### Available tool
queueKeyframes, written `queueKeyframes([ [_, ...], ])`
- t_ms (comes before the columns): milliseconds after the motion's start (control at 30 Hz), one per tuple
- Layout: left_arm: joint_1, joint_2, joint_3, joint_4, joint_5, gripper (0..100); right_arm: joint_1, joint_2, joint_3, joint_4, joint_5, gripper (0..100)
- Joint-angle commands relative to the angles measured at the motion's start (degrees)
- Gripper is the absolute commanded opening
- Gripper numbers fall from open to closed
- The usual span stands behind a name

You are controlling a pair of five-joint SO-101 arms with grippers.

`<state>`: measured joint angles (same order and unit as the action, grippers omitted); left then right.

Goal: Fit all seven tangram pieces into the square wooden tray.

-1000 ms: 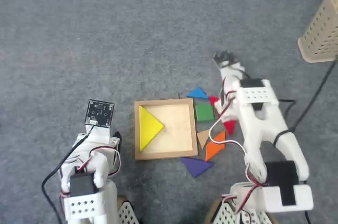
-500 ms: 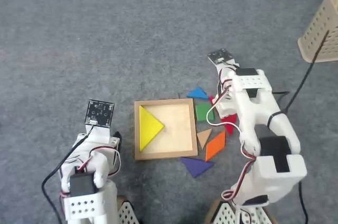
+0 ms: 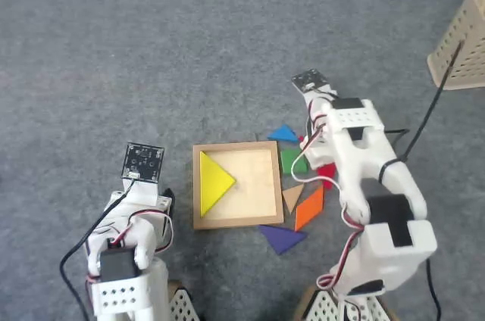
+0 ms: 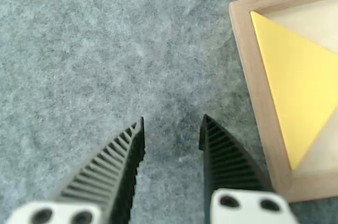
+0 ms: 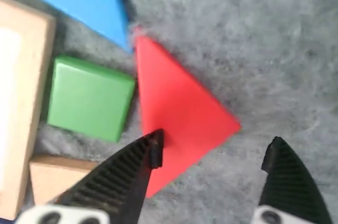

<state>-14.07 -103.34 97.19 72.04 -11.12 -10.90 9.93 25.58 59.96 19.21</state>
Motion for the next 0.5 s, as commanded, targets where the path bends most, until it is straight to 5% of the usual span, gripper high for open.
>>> queueKeyframes([
  [0, 0.09, -0.35, -0.57, 0.26, -0.26, 17, -3.30, -3.74, 5.80, -3.03, 0.35, 32.5],
  [467, 0.09, -0.35, -0.57, 0.26, -0.26, 17, -2.51, -8.84, 7.56, -3.30, 0.26, 32.5],
])
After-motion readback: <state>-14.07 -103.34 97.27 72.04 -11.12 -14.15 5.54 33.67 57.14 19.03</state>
